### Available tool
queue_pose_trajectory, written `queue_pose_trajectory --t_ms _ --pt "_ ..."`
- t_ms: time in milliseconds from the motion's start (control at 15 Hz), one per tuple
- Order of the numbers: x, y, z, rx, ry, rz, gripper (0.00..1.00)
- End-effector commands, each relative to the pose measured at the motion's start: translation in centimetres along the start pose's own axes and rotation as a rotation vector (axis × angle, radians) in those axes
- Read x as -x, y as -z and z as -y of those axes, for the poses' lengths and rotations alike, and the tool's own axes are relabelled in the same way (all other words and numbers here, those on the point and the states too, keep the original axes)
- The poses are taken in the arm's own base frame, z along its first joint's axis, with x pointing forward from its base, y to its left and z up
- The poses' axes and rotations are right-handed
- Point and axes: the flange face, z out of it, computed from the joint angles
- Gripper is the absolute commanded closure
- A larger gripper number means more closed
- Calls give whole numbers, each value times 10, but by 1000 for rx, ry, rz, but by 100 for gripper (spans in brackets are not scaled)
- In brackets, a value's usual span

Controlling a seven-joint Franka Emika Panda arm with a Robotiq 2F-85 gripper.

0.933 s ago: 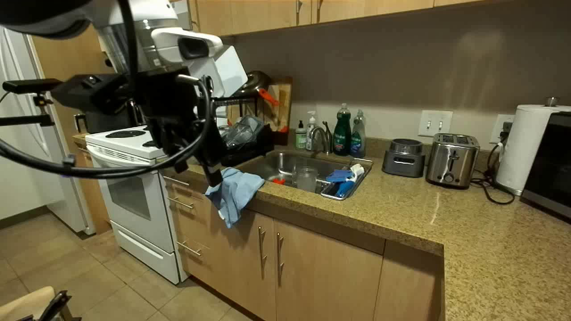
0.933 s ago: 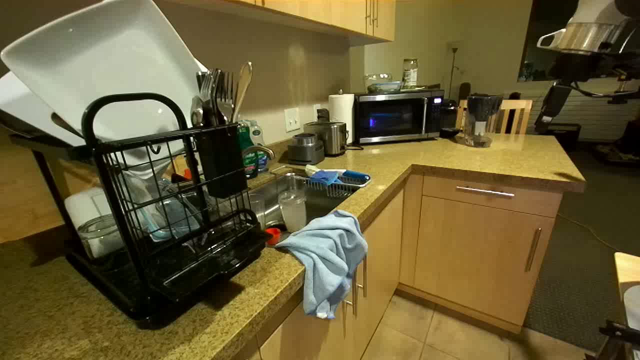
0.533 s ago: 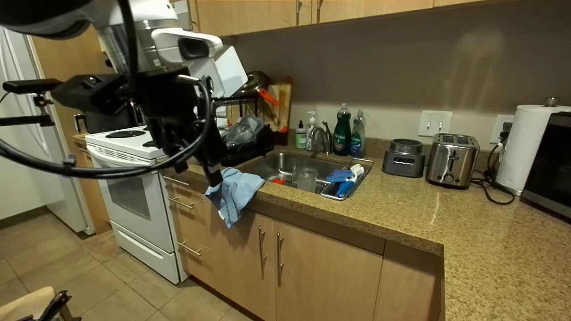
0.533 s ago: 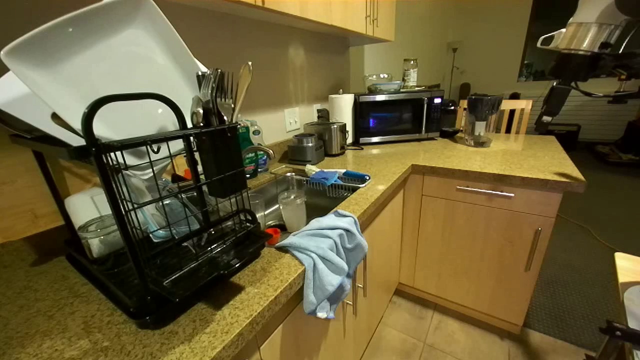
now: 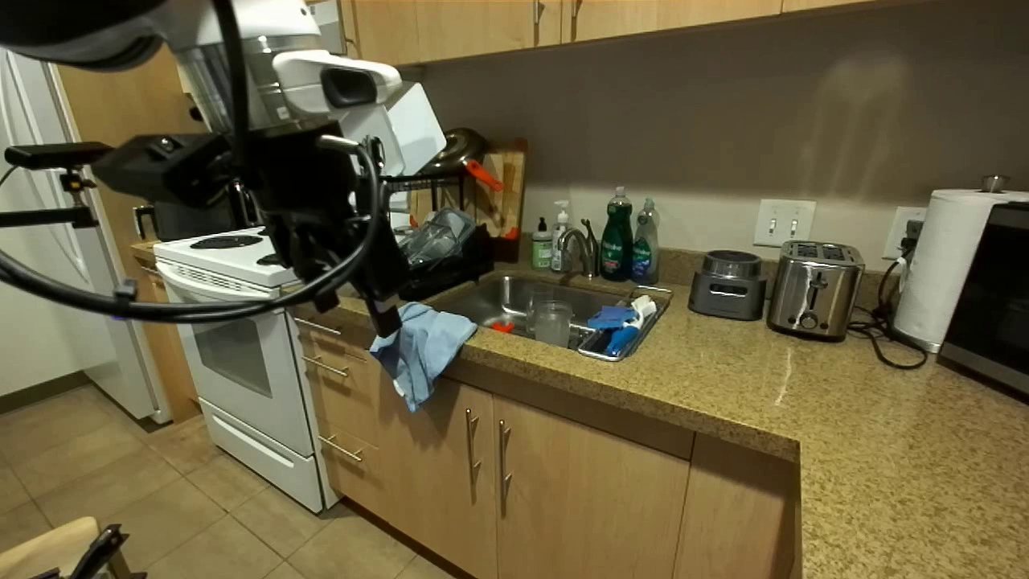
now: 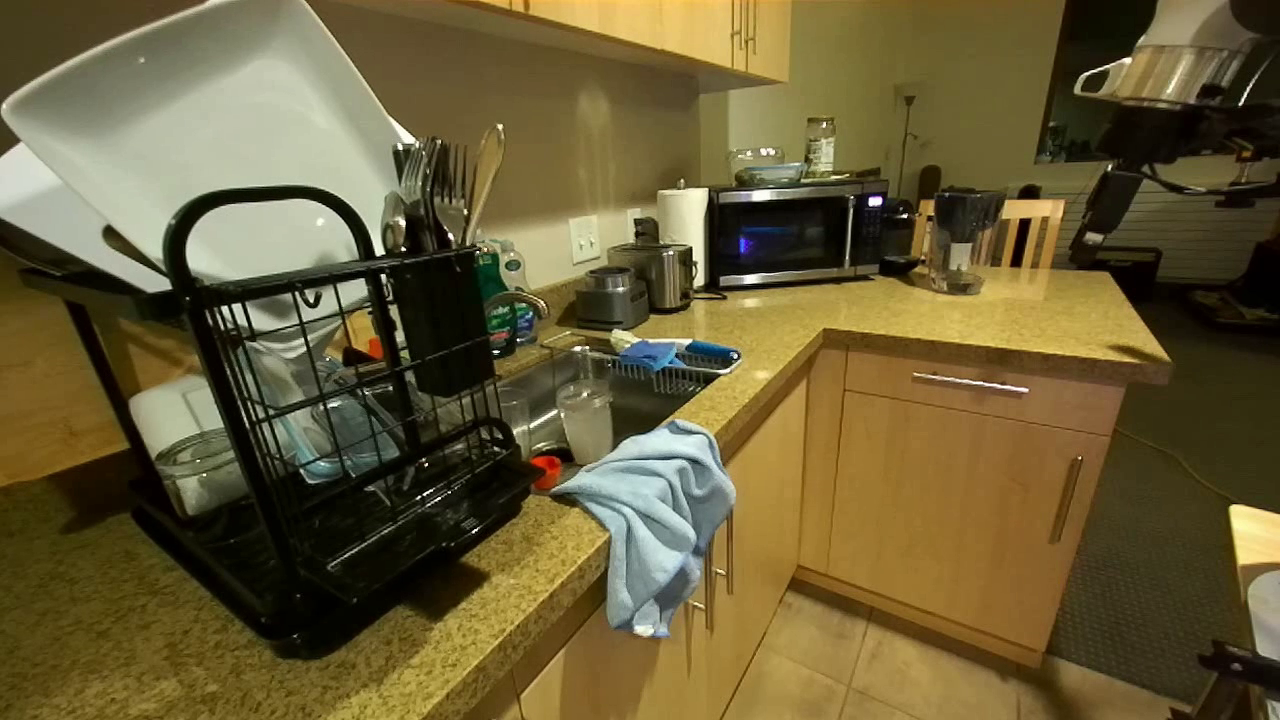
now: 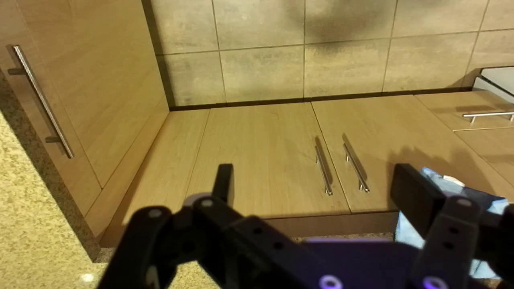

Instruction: Open the drawer

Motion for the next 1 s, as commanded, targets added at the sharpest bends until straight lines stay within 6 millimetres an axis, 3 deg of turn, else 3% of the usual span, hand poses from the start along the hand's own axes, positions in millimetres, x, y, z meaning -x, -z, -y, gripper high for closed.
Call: queue_pose_trajectory --t_ms 0,667,933 --pt "0 1 0 0 0 1 0" --pt "0 1 0 0 0 1 0" --pt "-17 -16 10 35 18 13 0"
